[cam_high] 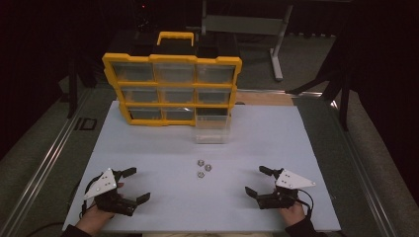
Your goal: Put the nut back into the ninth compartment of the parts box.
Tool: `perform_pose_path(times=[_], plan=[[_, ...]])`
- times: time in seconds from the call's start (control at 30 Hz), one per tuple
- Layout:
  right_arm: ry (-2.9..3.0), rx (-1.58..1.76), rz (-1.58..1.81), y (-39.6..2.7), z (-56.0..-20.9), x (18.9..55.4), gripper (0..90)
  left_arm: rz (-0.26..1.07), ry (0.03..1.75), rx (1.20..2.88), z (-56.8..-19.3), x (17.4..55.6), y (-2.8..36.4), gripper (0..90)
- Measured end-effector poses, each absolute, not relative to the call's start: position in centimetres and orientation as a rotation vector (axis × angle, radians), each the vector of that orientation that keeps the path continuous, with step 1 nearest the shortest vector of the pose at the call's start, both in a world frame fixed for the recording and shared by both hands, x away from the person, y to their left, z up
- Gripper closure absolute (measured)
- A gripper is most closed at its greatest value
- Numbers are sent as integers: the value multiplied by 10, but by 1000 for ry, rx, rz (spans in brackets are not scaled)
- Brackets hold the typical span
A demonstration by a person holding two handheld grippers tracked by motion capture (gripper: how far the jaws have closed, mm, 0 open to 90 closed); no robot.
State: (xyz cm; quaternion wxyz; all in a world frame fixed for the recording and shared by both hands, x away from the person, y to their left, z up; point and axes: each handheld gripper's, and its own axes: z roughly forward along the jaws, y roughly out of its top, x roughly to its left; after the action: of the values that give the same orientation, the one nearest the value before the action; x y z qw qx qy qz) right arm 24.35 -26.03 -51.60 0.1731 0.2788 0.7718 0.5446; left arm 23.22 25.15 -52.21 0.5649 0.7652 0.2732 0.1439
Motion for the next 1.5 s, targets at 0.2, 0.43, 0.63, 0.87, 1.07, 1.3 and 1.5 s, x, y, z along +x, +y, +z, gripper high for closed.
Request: perform_pose_path(times=[0.2,0.43,0.63,0.87,1.07,1.3,1.5], plan=[[2175,760,1564,-261,-514,242,101,342,644,1801,-521,232,250,0],[2163,770,1582,-264,-514,242,101,341,644,1801,-520,232,249,0],[2160,754,1571,-262,-513,241,101,340,634,1801,-520,230,250,0],[2142,752,1559,-262,-512,242,101,335,620,1805,-518,230,248,0],[2097,751,1594,-261,-509,242,101,321,617,1744,-502,226,247,0],[2051,759,1635,-263,-505,244,101,295,597,1756,-480,229,238,0],[2041,756,1654,-264,-504,245,102,307,561,1792,-458,243,227,0]])
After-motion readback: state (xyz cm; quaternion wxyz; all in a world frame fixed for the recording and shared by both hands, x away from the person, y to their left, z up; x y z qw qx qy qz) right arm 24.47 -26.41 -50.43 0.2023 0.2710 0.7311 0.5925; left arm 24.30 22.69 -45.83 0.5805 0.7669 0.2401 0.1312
